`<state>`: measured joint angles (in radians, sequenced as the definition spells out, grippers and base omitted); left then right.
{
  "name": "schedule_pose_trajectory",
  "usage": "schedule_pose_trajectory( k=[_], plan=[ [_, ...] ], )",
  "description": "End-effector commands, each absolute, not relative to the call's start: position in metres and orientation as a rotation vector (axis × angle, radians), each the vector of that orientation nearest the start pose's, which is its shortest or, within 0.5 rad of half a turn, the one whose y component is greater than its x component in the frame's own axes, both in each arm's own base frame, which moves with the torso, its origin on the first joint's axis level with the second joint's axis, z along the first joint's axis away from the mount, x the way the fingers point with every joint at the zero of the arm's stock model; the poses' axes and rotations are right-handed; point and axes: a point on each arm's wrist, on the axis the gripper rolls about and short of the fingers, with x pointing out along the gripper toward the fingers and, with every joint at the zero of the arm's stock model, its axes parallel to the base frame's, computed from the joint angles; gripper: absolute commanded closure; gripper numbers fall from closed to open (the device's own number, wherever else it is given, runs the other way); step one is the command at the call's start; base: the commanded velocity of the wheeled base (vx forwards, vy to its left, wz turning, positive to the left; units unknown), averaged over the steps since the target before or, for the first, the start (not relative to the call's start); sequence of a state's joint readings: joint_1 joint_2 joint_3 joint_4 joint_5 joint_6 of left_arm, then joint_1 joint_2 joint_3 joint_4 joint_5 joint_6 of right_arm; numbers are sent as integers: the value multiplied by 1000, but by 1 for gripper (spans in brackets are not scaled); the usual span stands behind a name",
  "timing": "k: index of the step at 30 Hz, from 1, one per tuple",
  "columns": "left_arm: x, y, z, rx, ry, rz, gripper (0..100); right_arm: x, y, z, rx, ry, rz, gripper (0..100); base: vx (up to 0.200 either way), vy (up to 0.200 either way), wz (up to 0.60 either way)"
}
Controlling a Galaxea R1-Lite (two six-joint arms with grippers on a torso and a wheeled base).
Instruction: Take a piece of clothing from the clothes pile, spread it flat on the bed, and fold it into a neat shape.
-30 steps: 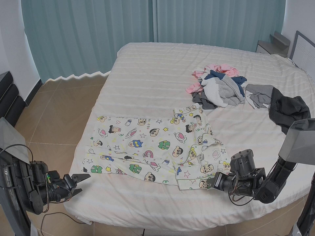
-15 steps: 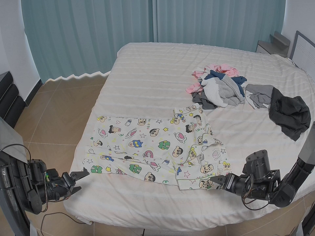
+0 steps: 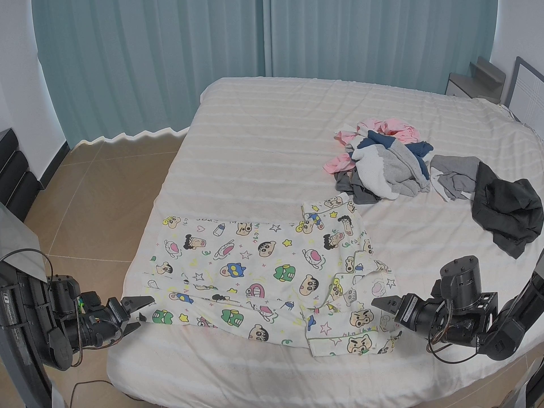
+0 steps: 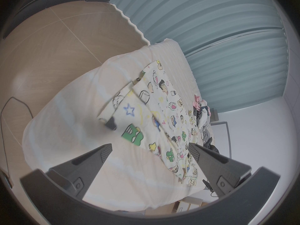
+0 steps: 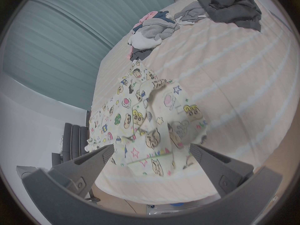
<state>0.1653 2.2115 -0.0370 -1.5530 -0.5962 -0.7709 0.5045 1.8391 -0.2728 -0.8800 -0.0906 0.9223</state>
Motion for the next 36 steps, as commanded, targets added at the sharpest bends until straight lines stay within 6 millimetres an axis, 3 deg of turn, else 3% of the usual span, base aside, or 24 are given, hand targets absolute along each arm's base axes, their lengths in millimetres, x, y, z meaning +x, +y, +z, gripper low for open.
schedule_pose_trajectory(
  k=[1, 9, 13, 17, 20, 22, 23, 25, 30, 31, 36],
  plan=[
    [223, 24, -3, -963, 707, -180, 0, 206, 112, 53, 678, 774, 70, 0, 200, 0, 0],
    [224, 25, -2, -953, 692, -159, 0, 205, 112, 54, 679, 767, 73, 0, 125, 0, 0],
    [227, 26, 0, -824, 650, -160, 0, 208, 111, 56, 683, 757, 74, 0, 0, 0, 0],
    [242, 19, 8, -715, 567, -172, 0, 214, 113, 58, 671, 742, 82, 0, 0, 0, 0],
    [258, 15, 15, -669, 491, -171, 0, 216, 115, 60, 668, 731, 92, 0, 0, 0, 0],
    [286, 17, 26, -582, 388, -209, 0, 216, 115, 62, 670, 723, 99, 0, 0, 0, 0],
    [287, 17, 26, -576, 387, -210, 0, 216, 115, 62, 670, 723, 99, 0, 0, 0, 0],
    [312, 19, 30, -482, 376, -227, 0, 217, 115, 62, 668, 722, 98, 0, 0, 0, 0],
    [363, 22, 43, -434, 432, -226, 0, 218, 116, 61, 656, 725, 102, 0, 0, 0, 0],
    [363, 22, 43, -434, 432, -226, 0, 218, 116, 61, 656, 725, 102, 0, 0, 0, 0],
    [408, 26, 30, -315, 494, -231, 0, 215, 114, 60, 649, 734, 96, 0, 0, 0, 0]
  ],
)
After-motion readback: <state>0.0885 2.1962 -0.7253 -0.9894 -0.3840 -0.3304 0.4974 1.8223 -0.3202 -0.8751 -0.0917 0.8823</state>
